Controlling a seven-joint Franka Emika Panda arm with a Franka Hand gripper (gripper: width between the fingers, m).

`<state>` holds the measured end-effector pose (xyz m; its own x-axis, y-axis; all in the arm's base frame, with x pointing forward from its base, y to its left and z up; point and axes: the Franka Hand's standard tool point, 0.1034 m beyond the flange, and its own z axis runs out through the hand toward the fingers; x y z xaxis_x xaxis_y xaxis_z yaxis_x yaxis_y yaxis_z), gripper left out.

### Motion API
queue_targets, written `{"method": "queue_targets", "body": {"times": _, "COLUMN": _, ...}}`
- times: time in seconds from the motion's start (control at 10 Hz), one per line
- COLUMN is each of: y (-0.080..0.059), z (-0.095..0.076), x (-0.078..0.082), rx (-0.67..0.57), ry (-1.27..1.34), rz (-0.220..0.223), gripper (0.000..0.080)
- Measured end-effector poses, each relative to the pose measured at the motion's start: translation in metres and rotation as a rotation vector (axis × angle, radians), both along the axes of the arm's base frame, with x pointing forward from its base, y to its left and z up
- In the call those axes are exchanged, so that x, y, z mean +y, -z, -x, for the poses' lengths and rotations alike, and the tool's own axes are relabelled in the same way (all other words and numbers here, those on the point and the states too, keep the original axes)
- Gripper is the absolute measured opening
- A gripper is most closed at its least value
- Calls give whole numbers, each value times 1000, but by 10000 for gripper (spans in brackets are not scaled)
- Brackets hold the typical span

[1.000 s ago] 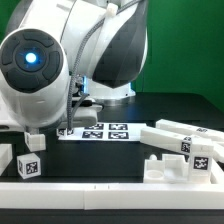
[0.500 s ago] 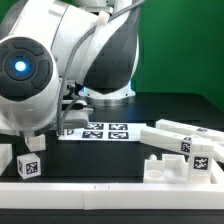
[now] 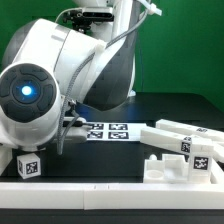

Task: Assemble chair

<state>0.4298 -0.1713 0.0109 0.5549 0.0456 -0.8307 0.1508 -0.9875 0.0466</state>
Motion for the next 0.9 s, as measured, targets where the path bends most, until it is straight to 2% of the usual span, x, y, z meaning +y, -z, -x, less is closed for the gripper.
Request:
{"method": "queue_targets", "body": {"times": 0.1, "y": 0, "z": 0, "x": 0, "rx": 0, "ry": 0, "rz": 0, "gripper": 514}}
{"method": "queue_targets", "body": {"times": 0.2, "y": 0, "z": 0, "x": 0, "rx": 1, "ry": 0, "rz": 0, "gripper": 514}}
{"method": "queue_targets", "body": {"times": 0.3, "y": 0, "z": 0, "x": 0, "rx": 1, "ry": 1, "rz": 0, "gripper": 350}}
{"method": "queue_targets", "body": {"times": 0.4, "y": 0, "z": 0, "x": 0, "rx": 0, "ry": 1, "rz": 0, "gripper": 281}}
{"method": "queue_targets", "body": {"times": 0.5, "y": -1, "z": -3, "x": 0, "rx": -18, "ry": -3, "rz": -1, "gripper": 282}}
{"method": "queue_targets", "body": {"times": 0.6, "y": -16, "z": -5, "x": 11, "rx": 8, "ry": 14, "rz": 5, "gripper": 282}}
{"method": "queue_targets", "body": {"times": 0.7, "y": -42, "z": -18, "x": 29, "rx": 31, "ry": 38, "rz": 9, "gripper": 282}}
{"method": "queue_targets", "body": {"times": 0.8, "y": -63, "z": -50, "x": 51, "rx": -63, "ry": 63, "rz": -36, "gripper": 282}}
{"method": "queue_targets", "body": {"times": 0.9, "y": -84, "z": -69, "x": 58, "rx": -165, "ry": 48, "rz": -57, "gripper": 282}}
